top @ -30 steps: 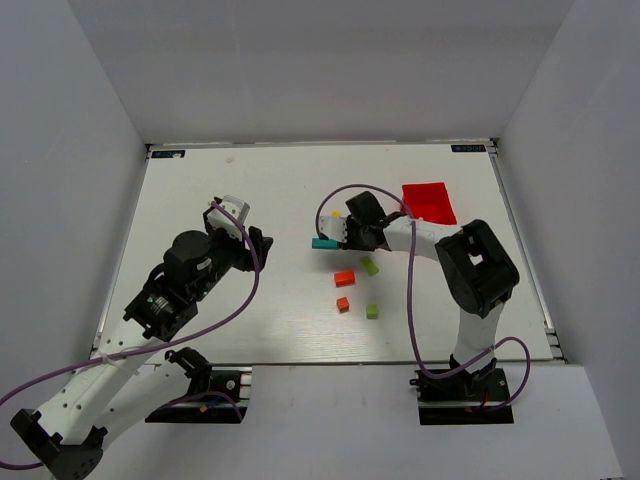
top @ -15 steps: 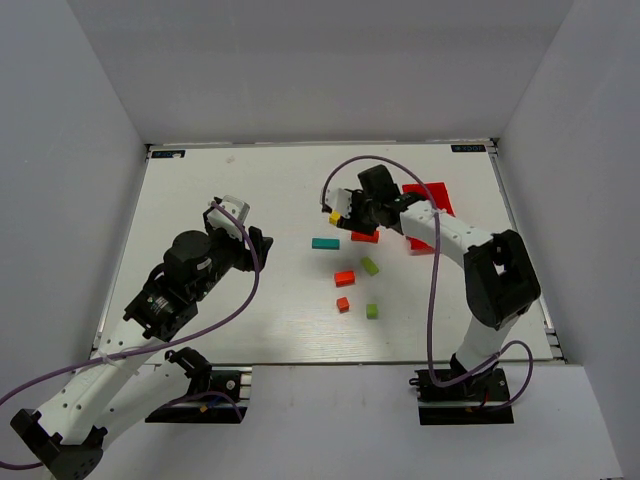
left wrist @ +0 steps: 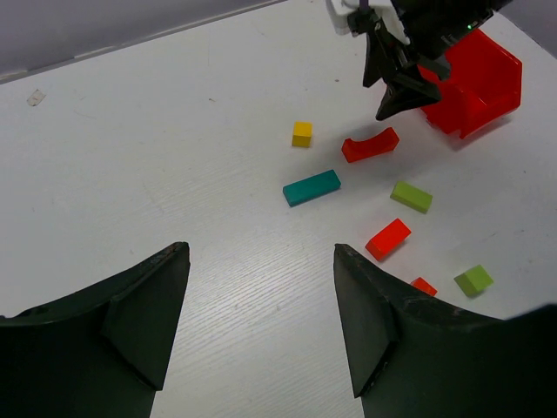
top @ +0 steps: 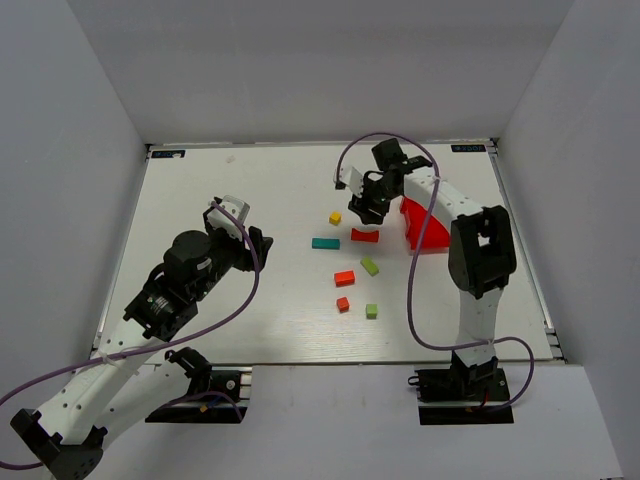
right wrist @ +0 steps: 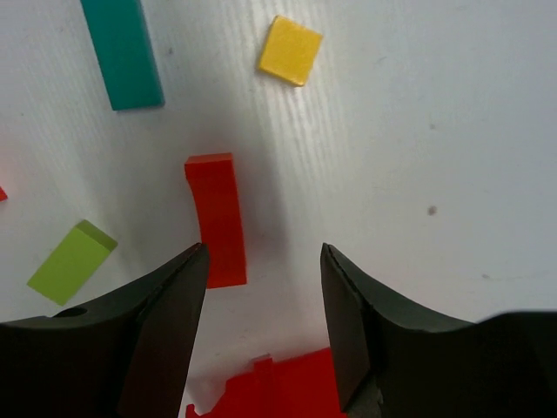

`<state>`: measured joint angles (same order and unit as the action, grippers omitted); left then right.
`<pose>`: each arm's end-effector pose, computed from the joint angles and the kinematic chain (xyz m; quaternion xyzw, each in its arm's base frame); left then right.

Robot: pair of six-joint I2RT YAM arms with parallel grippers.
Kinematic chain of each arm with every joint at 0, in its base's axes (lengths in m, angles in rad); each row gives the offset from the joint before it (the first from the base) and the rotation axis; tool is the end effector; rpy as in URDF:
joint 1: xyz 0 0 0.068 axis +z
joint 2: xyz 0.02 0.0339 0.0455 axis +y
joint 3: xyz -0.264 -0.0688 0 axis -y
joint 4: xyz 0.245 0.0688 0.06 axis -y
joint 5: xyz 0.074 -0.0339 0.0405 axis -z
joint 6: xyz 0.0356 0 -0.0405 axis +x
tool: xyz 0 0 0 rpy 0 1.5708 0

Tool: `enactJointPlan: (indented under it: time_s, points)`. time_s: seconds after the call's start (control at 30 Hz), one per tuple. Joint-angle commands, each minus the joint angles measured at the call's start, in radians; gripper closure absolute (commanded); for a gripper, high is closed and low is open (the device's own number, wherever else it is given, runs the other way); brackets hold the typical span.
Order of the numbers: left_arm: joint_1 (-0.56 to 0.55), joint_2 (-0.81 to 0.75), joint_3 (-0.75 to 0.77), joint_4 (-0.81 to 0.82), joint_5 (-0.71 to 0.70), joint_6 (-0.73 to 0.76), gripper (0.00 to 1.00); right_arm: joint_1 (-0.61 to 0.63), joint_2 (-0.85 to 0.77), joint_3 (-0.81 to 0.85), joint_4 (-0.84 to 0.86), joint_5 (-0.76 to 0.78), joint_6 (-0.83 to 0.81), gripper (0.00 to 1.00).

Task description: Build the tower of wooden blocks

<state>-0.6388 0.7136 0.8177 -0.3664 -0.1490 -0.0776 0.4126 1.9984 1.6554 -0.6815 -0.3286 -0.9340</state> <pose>0.1343 -0.0931 0.3431 0.1756 0.7729 -0.1575 0.5891 0.3951 0.1855 0.2358 -0.6269 0.7151 0.0836 0.2977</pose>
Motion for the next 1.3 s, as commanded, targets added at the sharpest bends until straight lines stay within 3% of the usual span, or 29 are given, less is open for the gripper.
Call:
enactJointPlan:
  time_s: [0.0, 1.27]
  points:
    - [0.004, -0.003, -0.003, 0.001, 0.0, 0.006, 0.23, -0.001, 0.049, 0.058, -0.164, -0.061, -0.077, 0.4]
    - [0.004, -0.003, -0.003, 0.001, 0.0, 0.006, 0.23, 0.008, 0.198, 0.023, -0.093, 0.072, -0.029, 0.38]
